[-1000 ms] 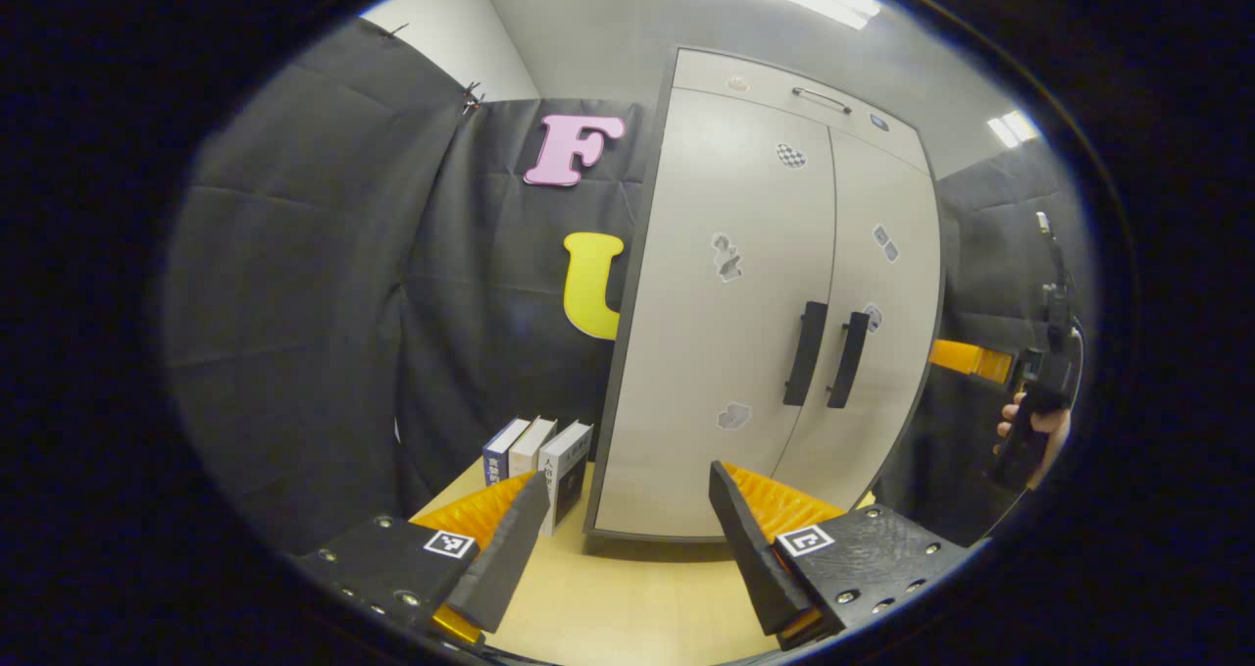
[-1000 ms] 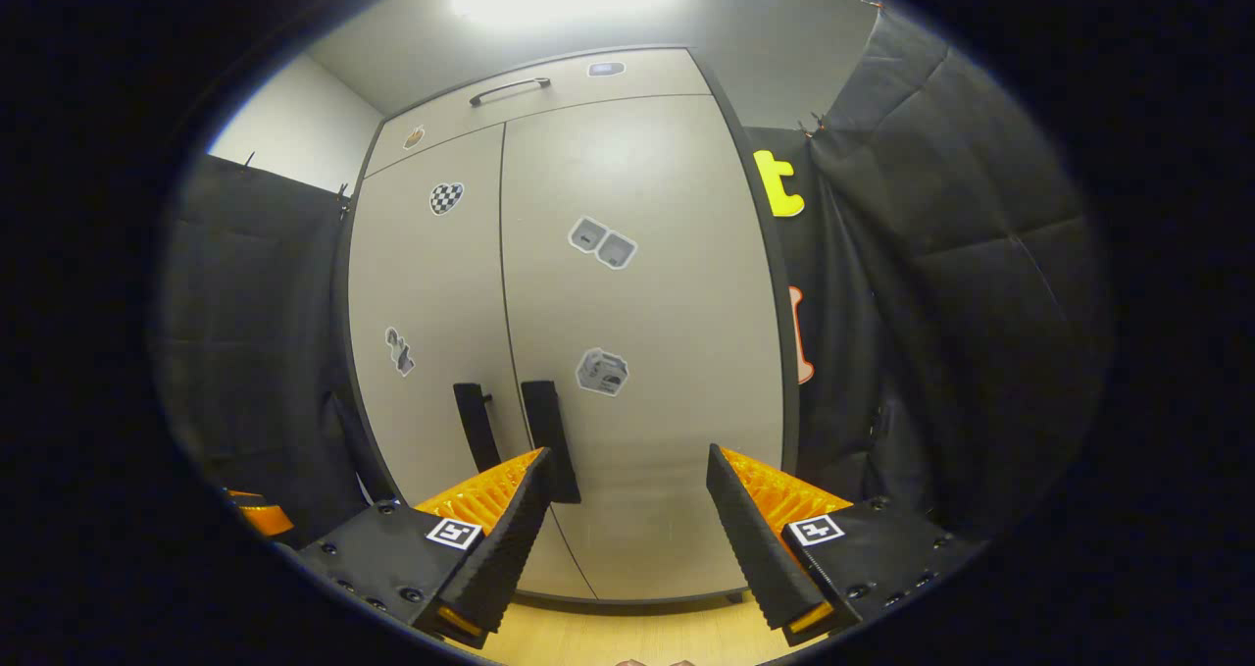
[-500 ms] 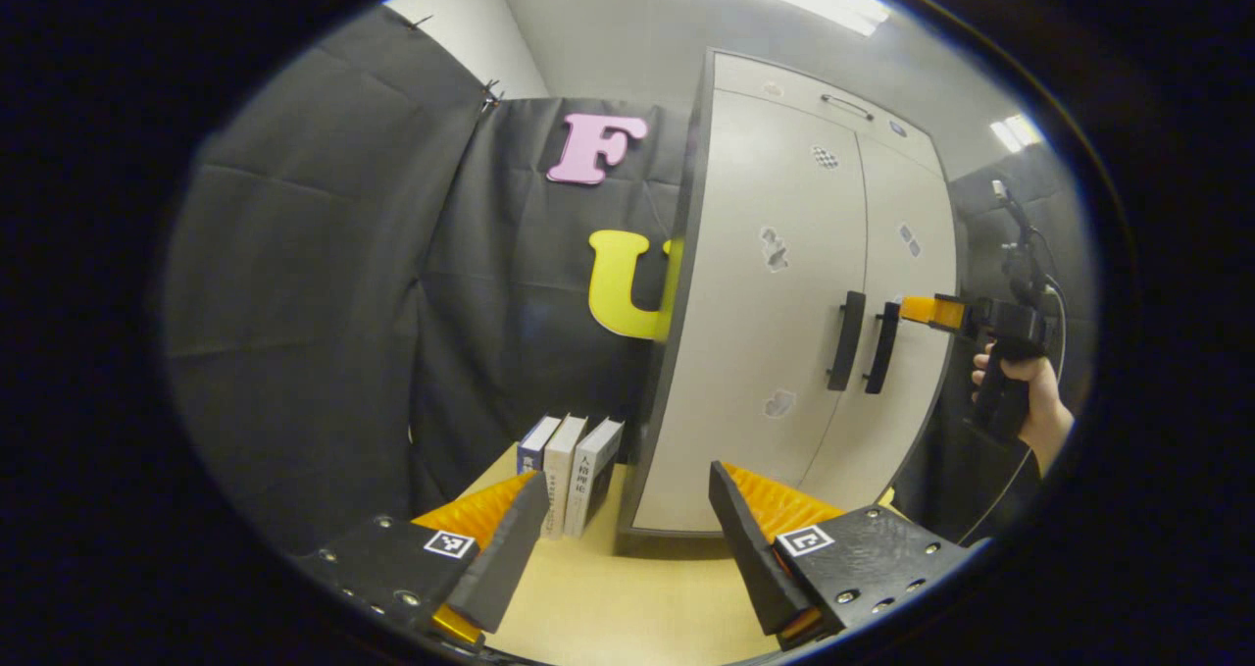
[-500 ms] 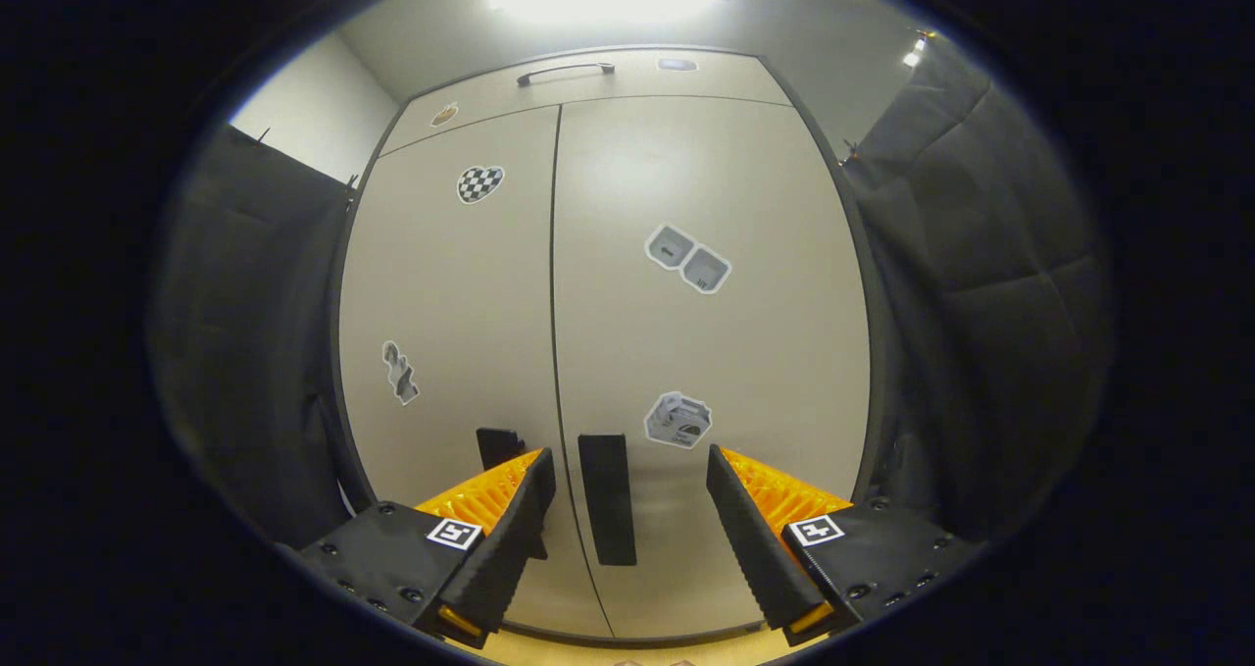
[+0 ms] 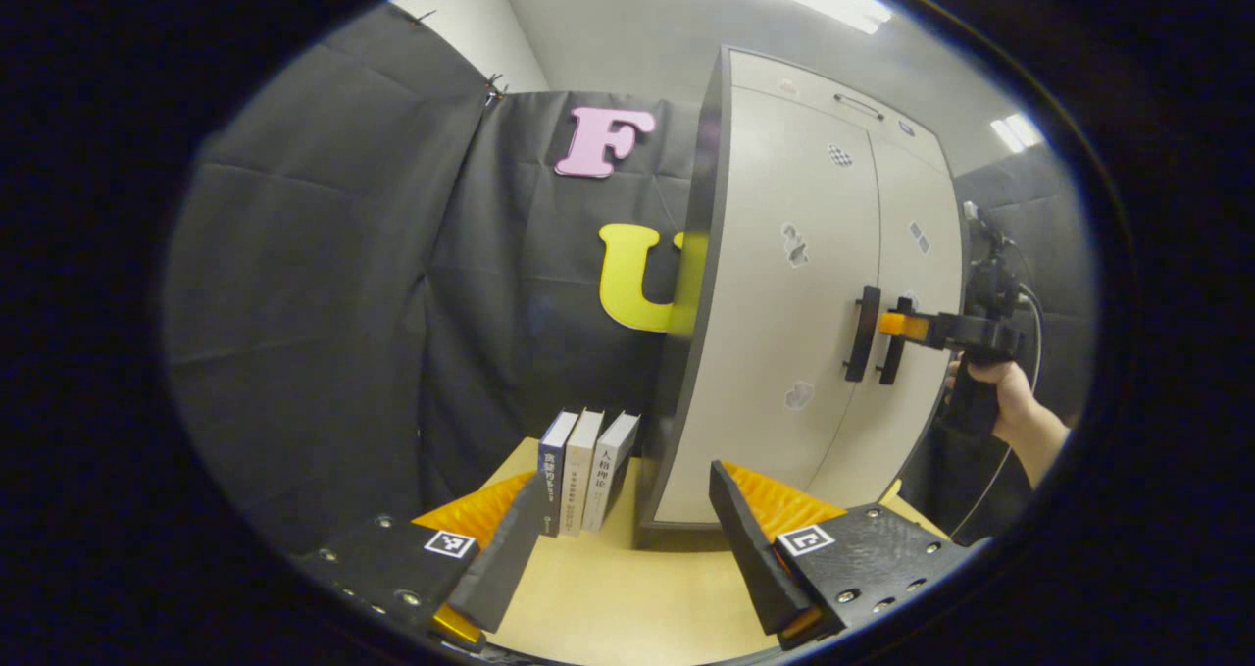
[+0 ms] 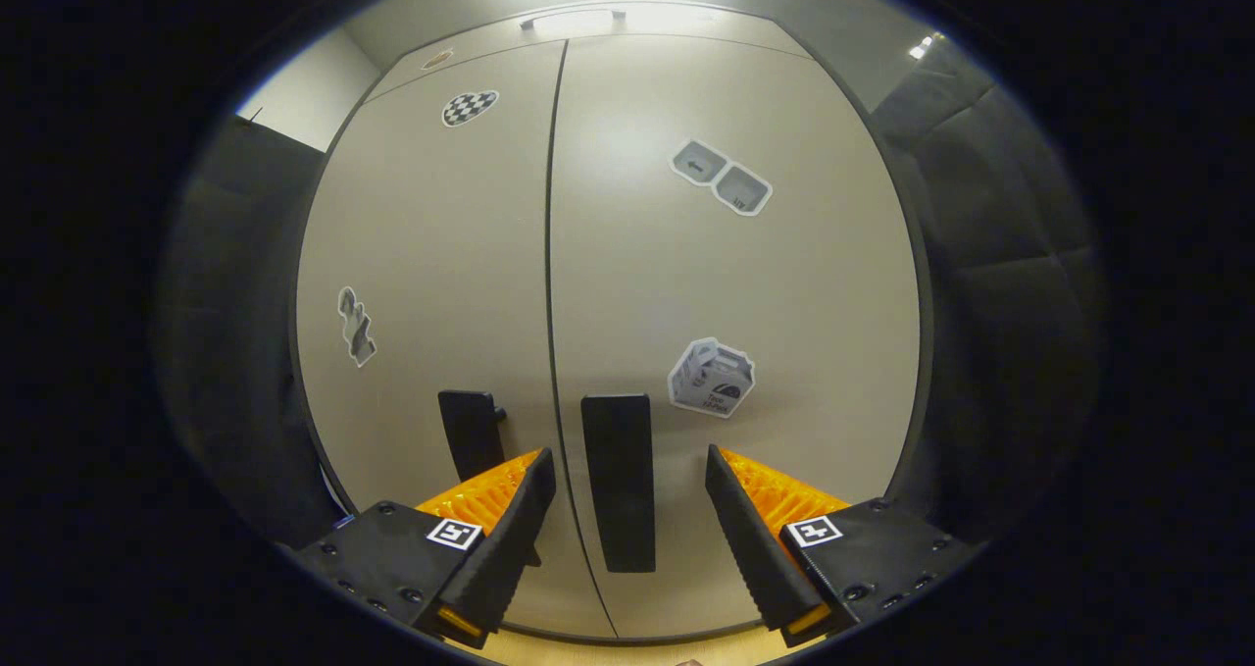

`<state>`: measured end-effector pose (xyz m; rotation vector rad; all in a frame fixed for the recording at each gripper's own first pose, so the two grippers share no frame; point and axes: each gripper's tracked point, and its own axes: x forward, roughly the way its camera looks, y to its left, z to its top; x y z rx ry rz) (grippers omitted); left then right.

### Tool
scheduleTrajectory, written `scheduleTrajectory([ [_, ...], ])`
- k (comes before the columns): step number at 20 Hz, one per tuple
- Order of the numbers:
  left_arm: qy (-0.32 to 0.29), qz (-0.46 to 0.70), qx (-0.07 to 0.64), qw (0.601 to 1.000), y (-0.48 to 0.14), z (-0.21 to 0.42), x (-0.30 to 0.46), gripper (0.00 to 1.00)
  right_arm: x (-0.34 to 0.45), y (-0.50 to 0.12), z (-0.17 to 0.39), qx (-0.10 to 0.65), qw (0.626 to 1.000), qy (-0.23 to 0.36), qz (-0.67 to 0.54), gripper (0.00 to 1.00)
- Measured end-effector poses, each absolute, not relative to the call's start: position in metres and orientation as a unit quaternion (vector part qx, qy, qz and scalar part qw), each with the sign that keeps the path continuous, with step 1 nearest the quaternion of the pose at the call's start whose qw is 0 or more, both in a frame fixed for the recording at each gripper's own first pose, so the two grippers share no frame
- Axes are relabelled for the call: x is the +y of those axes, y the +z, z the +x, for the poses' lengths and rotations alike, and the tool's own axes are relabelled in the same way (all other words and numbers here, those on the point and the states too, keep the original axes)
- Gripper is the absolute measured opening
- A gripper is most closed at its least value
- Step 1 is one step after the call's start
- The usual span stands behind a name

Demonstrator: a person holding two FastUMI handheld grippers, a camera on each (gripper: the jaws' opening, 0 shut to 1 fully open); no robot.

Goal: Open the right door of the double-door shoe cabinet with the right hand, and open the left door with the left hand.

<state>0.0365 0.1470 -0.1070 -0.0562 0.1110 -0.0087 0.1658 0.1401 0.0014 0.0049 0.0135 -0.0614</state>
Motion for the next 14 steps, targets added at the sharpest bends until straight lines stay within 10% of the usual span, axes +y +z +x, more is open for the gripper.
scheduleTrajectory([
  [14, 0.006, -0.06, 0.08, 0.995, -0.129, 0.017, 0.155, 0.95, 0.143, -0.006, 0.181, 0.058, 0.998, -0.037, 0.006, 0.32],
])
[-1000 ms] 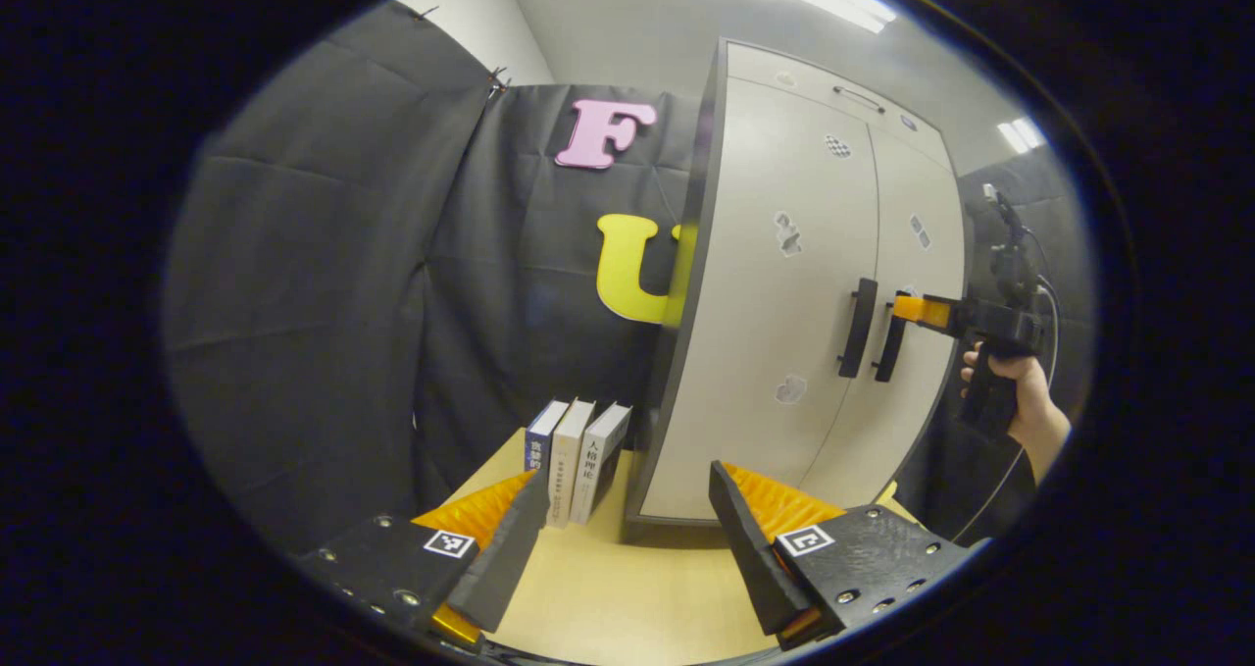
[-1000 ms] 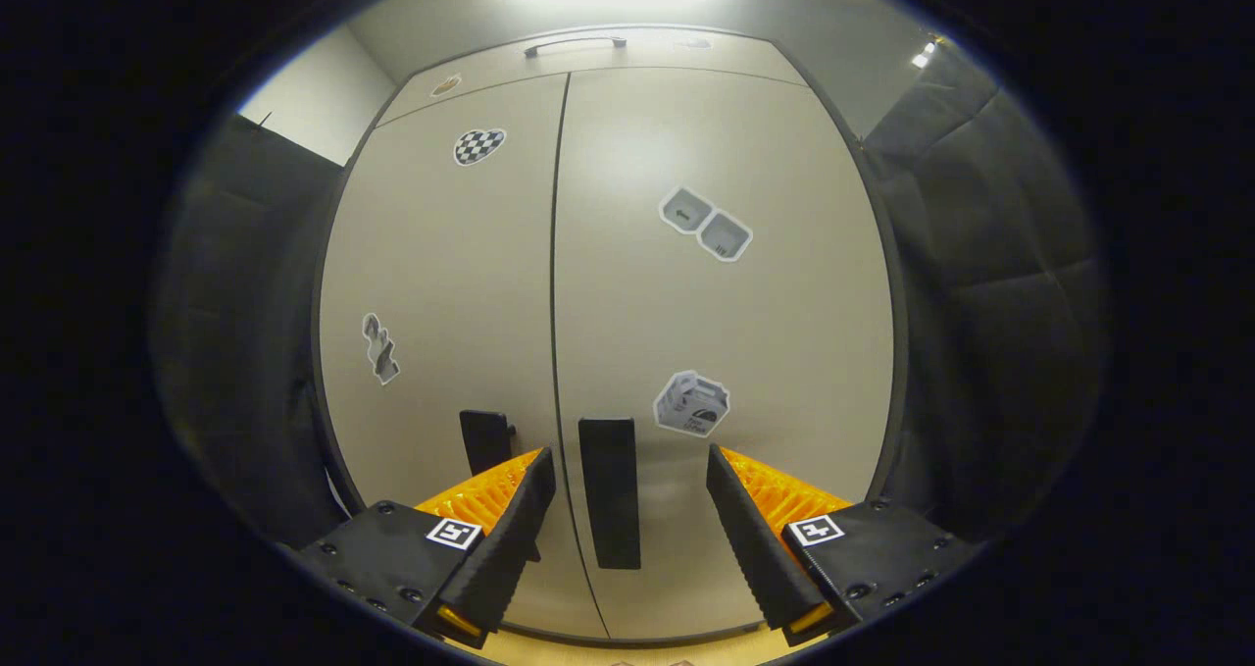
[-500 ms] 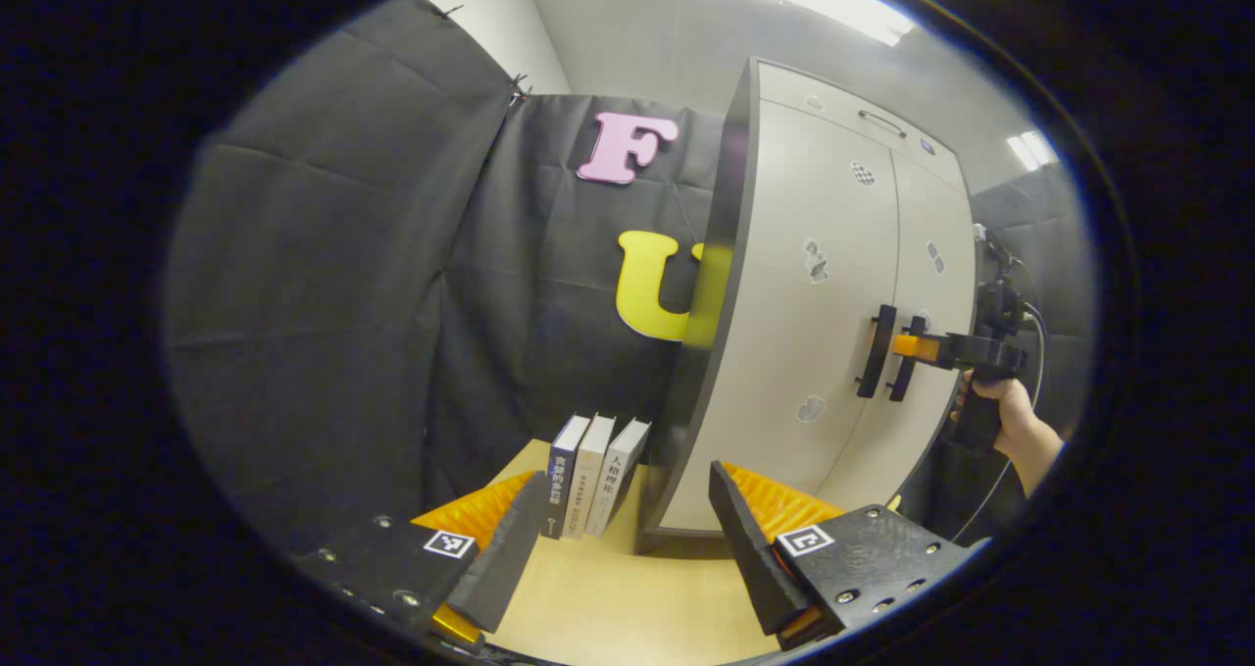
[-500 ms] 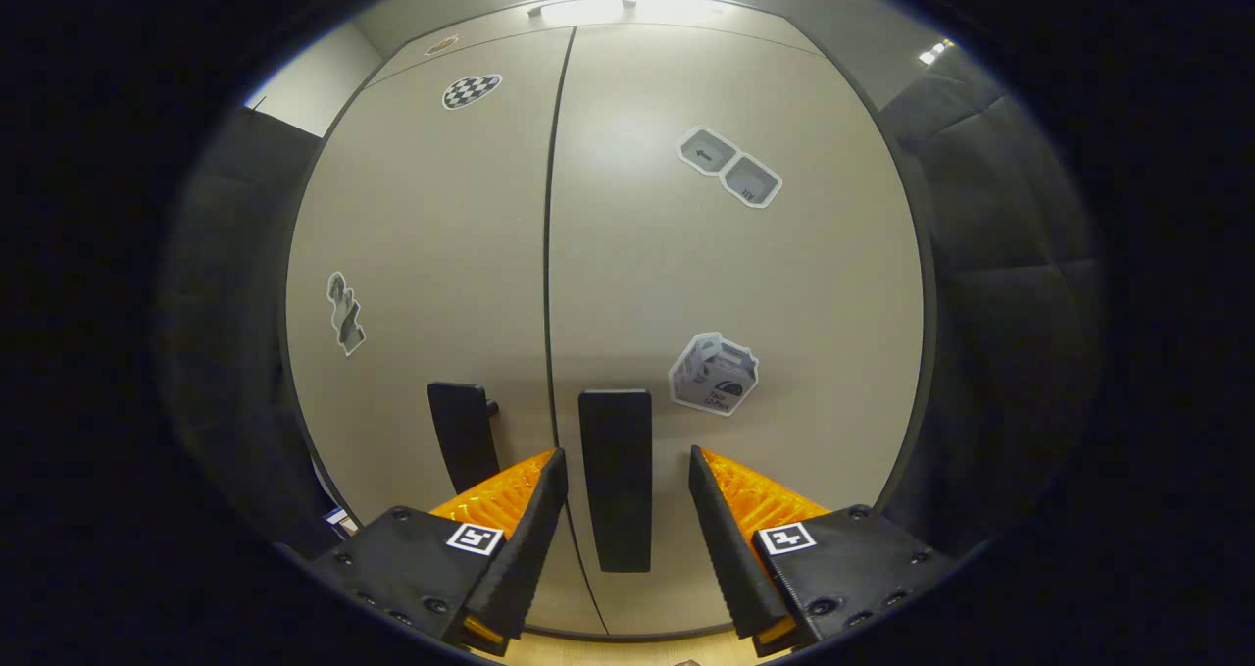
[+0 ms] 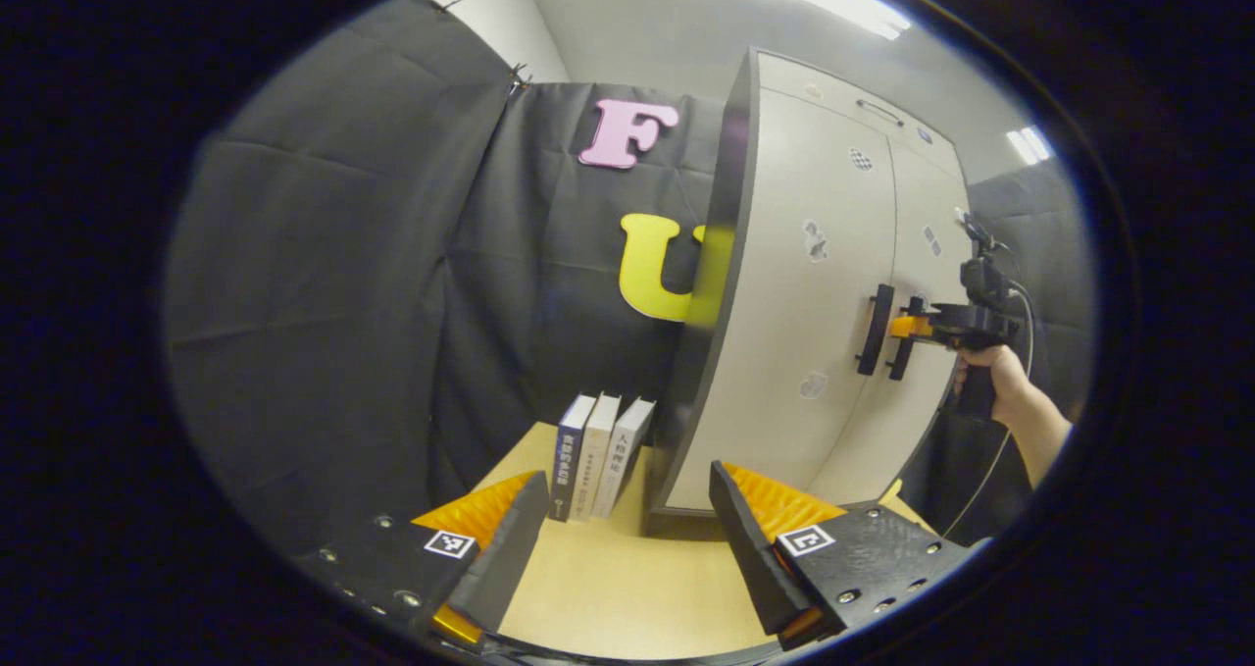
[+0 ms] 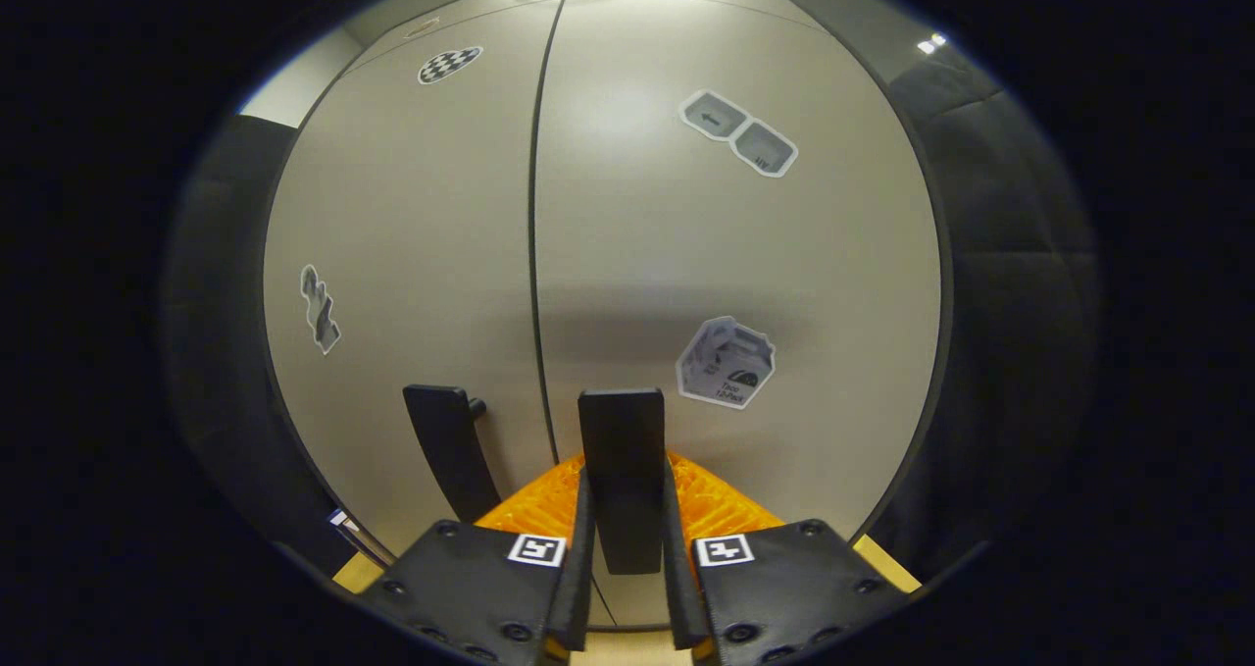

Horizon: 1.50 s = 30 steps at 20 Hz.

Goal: Open the right door of the double-door shoe cabinet with the right hand, and open the left door with the left hand.

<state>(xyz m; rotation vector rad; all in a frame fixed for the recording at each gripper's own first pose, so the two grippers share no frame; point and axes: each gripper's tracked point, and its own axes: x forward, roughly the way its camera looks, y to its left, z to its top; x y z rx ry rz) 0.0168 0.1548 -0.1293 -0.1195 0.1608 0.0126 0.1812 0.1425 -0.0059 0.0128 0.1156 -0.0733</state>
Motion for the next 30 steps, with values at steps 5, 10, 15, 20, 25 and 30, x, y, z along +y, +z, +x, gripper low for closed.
scheduleTrajectory([
  [5, -0.008, -0.062, 0.079, 0.995, -0.135, 0.018, 0.133, 0.94, 0.143, -0.005, 0.179, 0.056, 0.998, 0.003, -0.003, 0.12],
  [10, -0.031, -0.047, 0.089, 0.994, -0.141, 0.019, 0.109, 0.95, 0.143, -0.006, 0.176, 0.056, 0.998, 0.024, -0.007, 0.05],
  [15, -0.043, -0.048, 0.093, 0.994, -0.146, 0.022, 0.089, 0.94, 0.141, 0.0, 0.158, 0.051, 0.998, 0.042, -0.018, 0.04],
  [20, -0.05, -0.031, 0.114, 0.992, -0.153, 0.018, 0.064, 0.96, 0.132, -0.005, 0.127, 0.043, 0.997, 0.065, -0.005, 0.05],
  [25, -0.033, -0.022, 0.109, 0.993, -0.147, 0.001, 0.025, 0.94, 0.128, -0.006, 0.112, 0.047, 0.993, 0.108, -0.001, 0.04],
  [30, -0.034, -0.017, 0.108, 0.993, -0.147, -0.022, -0.031, 0.94, 0.119, -0.009, 0.088, 0.055, 0.986, 0.155, -0.003, 0.04],
])
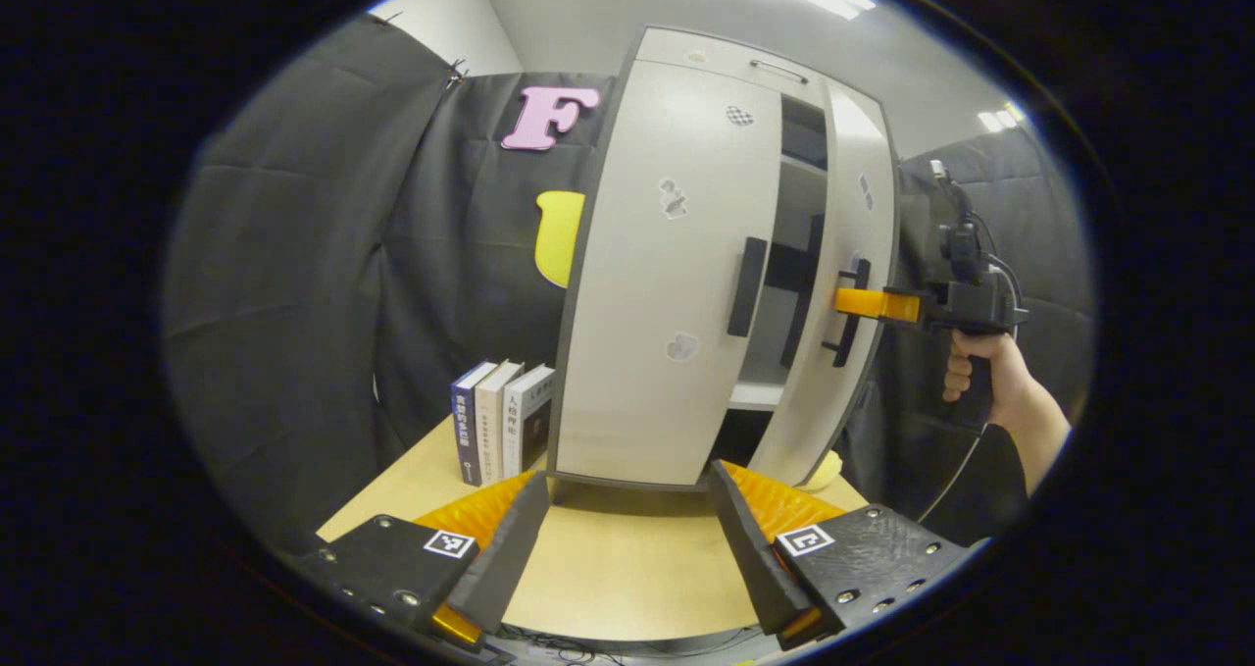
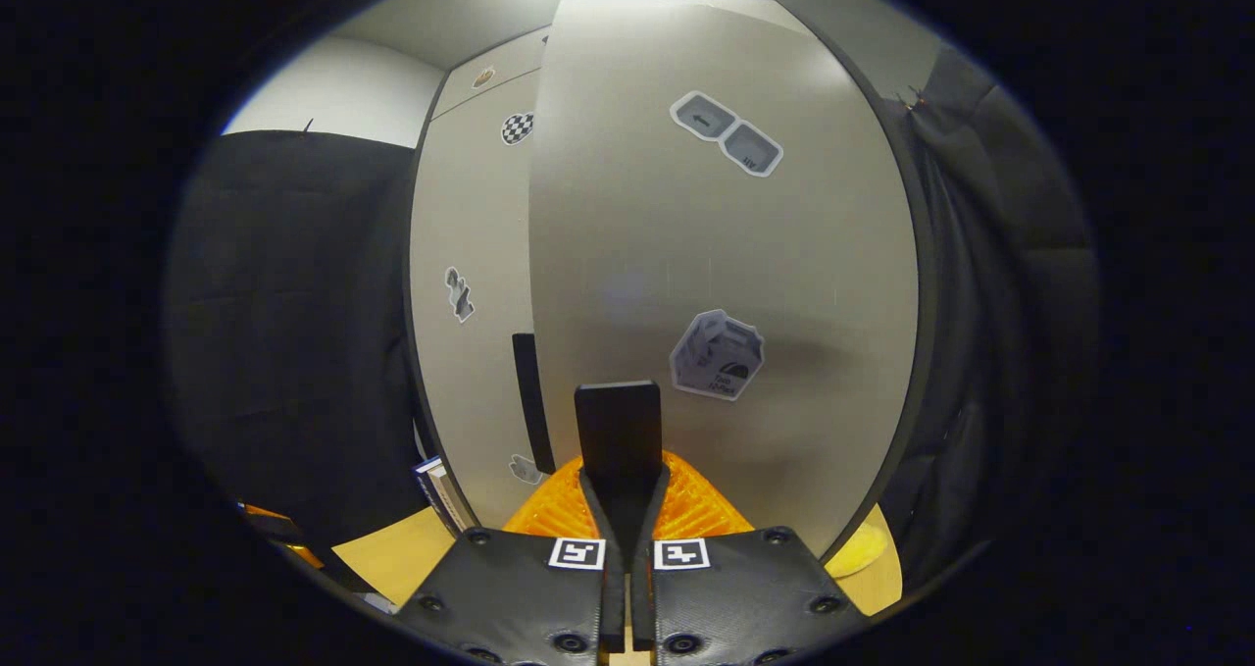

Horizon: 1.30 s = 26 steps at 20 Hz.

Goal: Open the right door of the double-door shoe cabinet with the right hand, and open the left door with the left hand.

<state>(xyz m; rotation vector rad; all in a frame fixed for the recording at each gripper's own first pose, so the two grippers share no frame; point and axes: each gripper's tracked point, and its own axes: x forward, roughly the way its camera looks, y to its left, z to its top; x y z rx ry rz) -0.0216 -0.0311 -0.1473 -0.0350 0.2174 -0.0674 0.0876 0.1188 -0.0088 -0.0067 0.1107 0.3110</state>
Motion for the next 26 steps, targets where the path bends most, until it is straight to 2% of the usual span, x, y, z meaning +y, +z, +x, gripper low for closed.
scheduleTrajectory([
  [11, 0.047, -0.017, 0.098, 0.994, -0.147, -0.083, -0.062, 0.94, 0.081, -0.007, 0.045, 0.051, 0.975, 0.218, 0.008, 0.04],
  [17, 0.064, -0.012, 0.1, 0.993, -0.149, -0.1, -0.064, 0.95, 0.056, -0.007, 0.025, 0.045, 0.974, 0.22, 0.012, 0.04],
  [26, 0.053, -0.016, 0.105, 0.993, -0.151, -0.091, -0.065, 0.95, 0.016, -0.007, 0.005, 0.044, 0.979, 0.197, 0.03, 0.04],
])
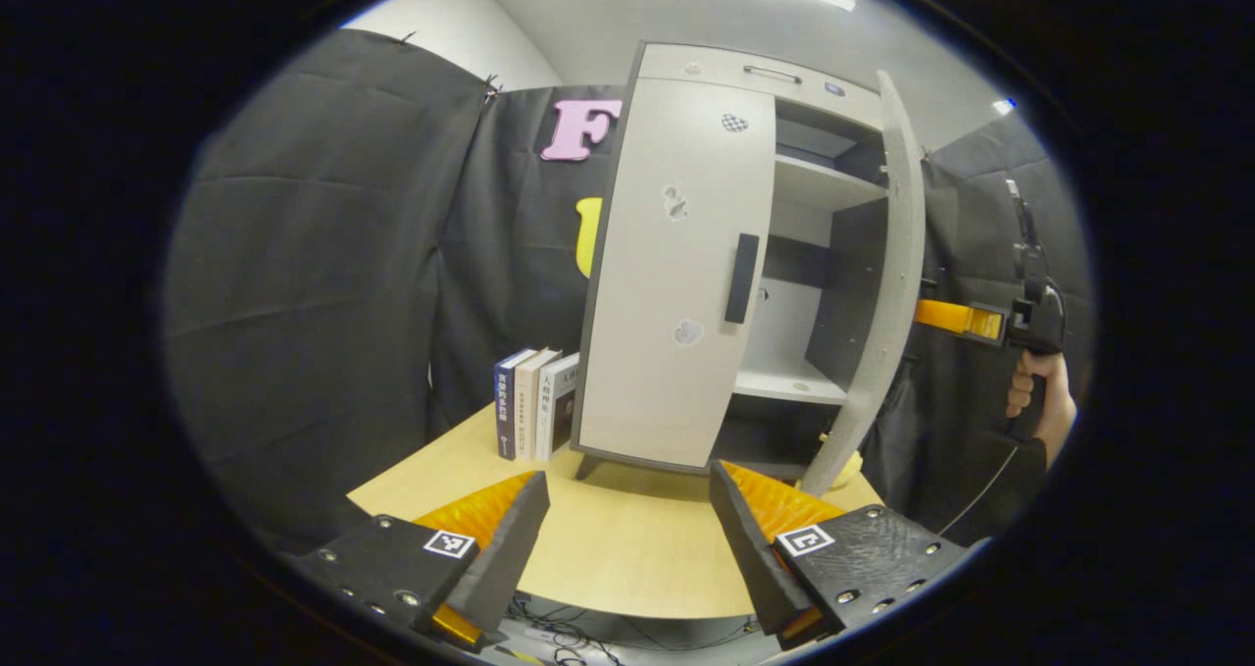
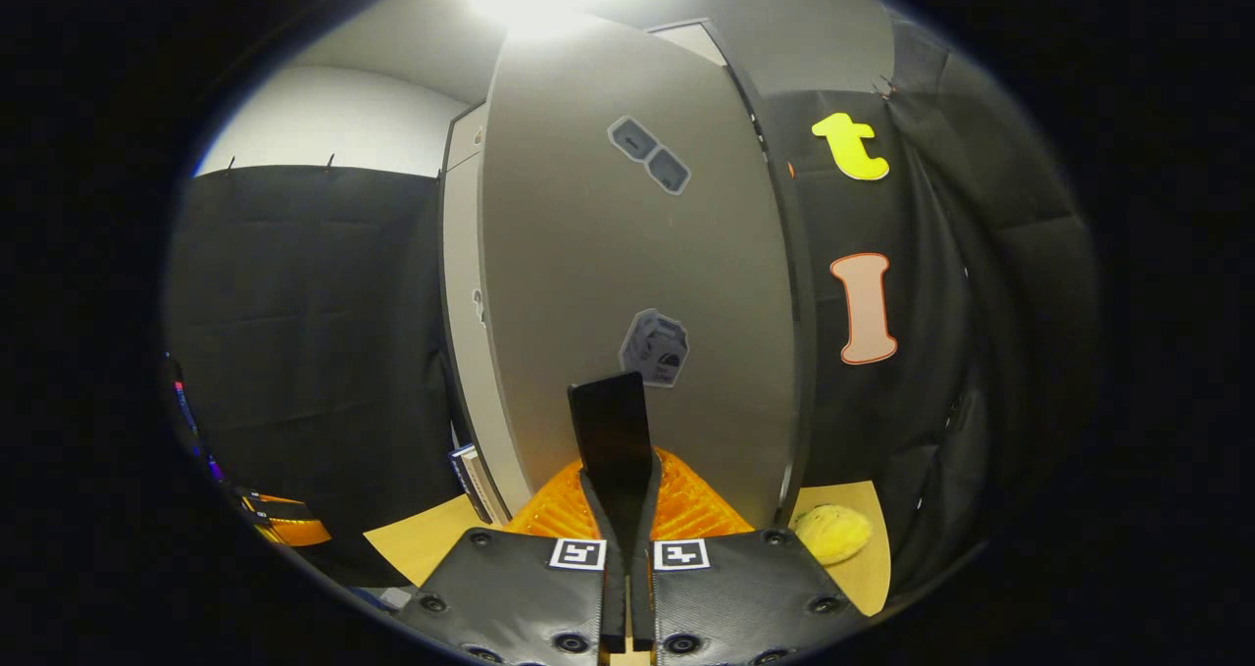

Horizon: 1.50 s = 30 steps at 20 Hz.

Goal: Open the right door of the double-door shoe cabinet with the right hand, and open the left door with the left hand.

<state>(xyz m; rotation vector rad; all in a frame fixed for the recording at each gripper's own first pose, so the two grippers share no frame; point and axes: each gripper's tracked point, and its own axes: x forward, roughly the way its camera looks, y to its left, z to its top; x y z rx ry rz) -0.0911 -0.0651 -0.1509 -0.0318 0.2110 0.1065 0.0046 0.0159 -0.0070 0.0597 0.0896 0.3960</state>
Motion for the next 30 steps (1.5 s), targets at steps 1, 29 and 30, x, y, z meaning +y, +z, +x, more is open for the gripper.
scheduleTrajectory([
  [1, 0.052, -0.014, 0.105, 0.993, -0.149, -0.092, -0.066, 0.95, 0.011, -0.007, 0.003, 0.044, 0.98, 0.194, 0.031, 0.04],
  [29, 0.035, -0.003, 0.091, 0.995, -0.124, -0.08, -0.076, 0.94, -0.101, -0.004, 0.001, 0.057, 0.992, 0.079, 0.074, 0.02],
  [30, 0.035, -0.005, 0.094, 0.995, -0.129, -0.074, -0.068, 0.96, -0.101, -0.005, 0.0, 0.059, 0.993, 0.071, 0.068, 0.0],
])
